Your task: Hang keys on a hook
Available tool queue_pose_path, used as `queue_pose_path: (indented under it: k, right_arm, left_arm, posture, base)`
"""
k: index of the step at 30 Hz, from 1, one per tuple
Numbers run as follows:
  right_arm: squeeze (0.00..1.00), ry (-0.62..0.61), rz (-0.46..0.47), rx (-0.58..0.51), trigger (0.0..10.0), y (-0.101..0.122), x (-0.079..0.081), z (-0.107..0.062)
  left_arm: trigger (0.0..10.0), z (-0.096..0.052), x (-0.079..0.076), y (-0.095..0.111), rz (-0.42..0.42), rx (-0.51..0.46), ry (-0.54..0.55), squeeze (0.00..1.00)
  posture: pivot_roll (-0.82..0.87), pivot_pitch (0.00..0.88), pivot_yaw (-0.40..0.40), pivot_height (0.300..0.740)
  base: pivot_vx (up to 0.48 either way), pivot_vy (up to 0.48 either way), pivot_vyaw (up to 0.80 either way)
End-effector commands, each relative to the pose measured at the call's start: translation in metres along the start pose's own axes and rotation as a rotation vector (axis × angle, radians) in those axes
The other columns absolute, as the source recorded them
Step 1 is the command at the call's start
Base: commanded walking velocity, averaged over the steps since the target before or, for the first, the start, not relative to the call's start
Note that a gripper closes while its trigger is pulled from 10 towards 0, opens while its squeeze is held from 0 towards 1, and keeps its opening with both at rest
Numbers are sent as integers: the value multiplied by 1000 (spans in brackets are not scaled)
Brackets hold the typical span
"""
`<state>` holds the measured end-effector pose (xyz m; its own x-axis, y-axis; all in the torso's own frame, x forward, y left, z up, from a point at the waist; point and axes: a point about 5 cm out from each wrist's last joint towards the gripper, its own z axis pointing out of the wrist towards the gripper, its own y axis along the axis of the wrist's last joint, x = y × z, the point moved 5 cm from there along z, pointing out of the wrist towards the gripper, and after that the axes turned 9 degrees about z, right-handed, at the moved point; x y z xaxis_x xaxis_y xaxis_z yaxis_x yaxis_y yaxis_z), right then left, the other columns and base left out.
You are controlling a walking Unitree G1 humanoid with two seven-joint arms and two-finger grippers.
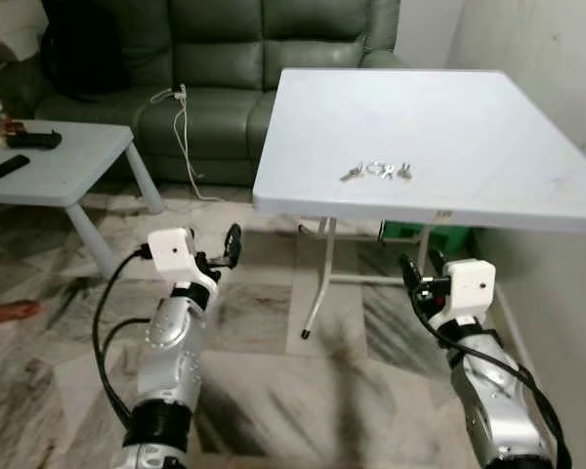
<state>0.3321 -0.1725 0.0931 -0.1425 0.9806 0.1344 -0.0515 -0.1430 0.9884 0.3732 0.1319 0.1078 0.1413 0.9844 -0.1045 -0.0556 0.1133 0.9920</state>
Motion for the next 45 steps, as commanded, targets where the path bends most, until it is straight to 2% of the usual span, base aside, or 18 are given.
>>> queue_pose_path:
  k: [1, 11, 18, 19, 21, 25, 33, 45]
  right_arm:
    - [1000, 2, 27, -21, 10000, 6, -3, 0]
    - [1000, 20, 32, -35, 10000, 8, 0, 0]
    - [1000, 9, -5, -17, 10000, 6, -1, 1]
    - [35, 10, -9, -18, 10000, 6, -1, 1]
    - [0, 11, -7, -20, 10000, 6, -1, 1]
    - [0, 17, 17, -51, 10000, 14, 0, 1]
    - [0, 24, 10, -66, 10000, 19, 0, 2]
    - [0, 31, 8, -72, 10000, 22, 1, 2]
  left_arm:
    - [10000, 1, -1, 3, 12, -8, -9, 0]
    - [10000, 1, -2, 2, 6, -3, -15, 0]
    - [10000, 1, -3, -1, -9, 15, -13, 0]
    - [10000, 1, -3, -1, -10, 16, -13, 0]
    - [10000, 1, -2, -1, -12, 18, -13, 0]
    - [10000, 0, -2, -1, -5, 16, -22, 0]
    - [10000, -1, -2, 1, 11, 6, -42, 0]
    - [10000, 0, -3, 3, 6, 1, -39, 0]
  posture:
    - [-48, 0, -12, 740]
    - [-47, 0, -11, 740]
    - [-46, 0, -9, 740]
    - [-46, 0, -9, 740]
    - [-46, 0, -10, 740]
    - [-47, 0, -11, 740]
    - [-45, 0, -12, 740]
    - [-47, 0, -15, 740]
  base:
    - [0, 0, 0]
    - [0, 0, 0]
    - [0, 0, 0]
    - [0, 0, 0]
    - [0, 0, 0]
    - [0, 0, 0]
    - [0, 0, 0]
    - [279, 0, 0]
